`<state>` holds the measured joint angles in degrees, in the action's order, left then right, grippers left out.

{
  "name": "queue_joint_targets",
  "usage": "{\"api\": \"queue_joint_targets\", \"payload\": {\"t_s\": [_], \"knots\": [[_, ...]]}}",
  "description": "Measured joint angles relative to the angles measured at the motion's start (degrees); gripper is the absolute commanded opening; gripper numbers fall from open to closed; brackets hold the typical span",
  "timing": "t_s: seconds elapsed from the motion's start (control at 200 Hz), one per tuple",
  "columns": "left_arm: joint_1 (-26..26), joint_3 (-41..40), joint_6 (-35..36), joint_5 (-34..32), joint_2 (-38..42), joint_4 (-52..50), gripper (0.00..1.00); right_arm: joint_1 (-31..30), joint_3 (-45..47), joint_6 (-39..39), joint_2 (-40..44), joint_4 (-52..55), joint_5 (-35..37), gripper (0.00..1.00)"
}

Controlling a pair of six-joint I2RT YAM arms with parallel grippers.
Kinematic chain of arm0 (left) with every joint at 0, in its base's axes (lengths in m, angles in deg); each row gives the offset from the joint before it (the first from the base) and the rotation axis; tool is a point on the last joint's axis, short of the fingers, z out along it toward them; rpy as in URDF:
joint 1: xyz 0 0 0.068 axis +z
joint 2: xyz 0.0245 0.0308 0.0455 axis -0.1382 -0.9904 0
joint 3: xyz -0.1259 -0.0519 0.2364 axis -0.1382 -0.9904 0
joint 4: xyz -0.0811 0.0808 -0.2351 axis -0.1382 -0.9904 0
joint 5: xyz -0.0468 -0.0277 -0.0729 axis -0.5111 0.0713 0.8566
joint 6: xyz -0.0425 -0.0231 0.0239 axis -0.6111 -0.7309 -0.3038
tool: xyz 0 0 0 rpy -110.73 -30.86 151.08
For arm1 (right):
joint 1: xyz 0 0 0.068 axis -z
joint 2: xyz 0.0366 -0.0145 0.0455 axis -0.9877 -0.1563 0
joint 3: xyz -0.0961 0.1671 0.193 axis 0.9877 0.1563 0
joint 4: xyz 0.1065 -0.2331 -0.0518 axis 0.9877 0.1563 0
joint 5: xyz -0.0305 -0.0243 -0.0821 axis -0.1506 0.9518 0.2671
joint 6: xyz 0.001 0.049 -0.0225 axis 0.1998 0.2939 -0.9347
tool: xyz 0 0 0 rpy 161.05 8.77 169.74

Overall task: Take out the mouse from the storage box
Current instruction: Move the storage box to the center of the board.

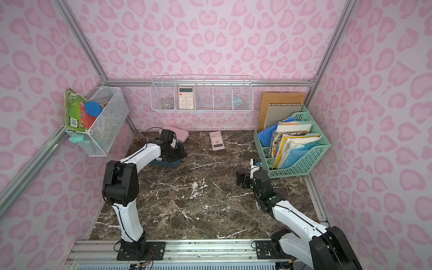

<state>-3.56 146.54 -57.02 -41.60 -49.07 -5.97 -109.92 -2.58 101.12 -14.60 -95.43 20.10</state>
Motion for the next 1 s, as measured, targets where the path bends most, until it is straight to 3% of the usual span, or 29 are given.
{"api": "queue_joint_targets", "payload": {"t_s": [0.31, 0.54, 1.0], "knots": [[-7.8, -6.0, -2.7, 0.2, 5.9, -1.7, 0.64, -6.6, -10.2, 4.7, 3.0, 15.8, 2.8, 0.97], [-12.4, -10.8, -4.5, 0.6, 6.5, 0.3, 0.64, -10.0, -6.1, 6.9, 7.3, 23.3, 6.4, 0.97], [-30.7, -14.7, -12.0, -3.1, 9.7, 3.4, 0.65, -11.1, -0.4, 12.0, 7.2, 18.1, 6.4, 0.96]]}}
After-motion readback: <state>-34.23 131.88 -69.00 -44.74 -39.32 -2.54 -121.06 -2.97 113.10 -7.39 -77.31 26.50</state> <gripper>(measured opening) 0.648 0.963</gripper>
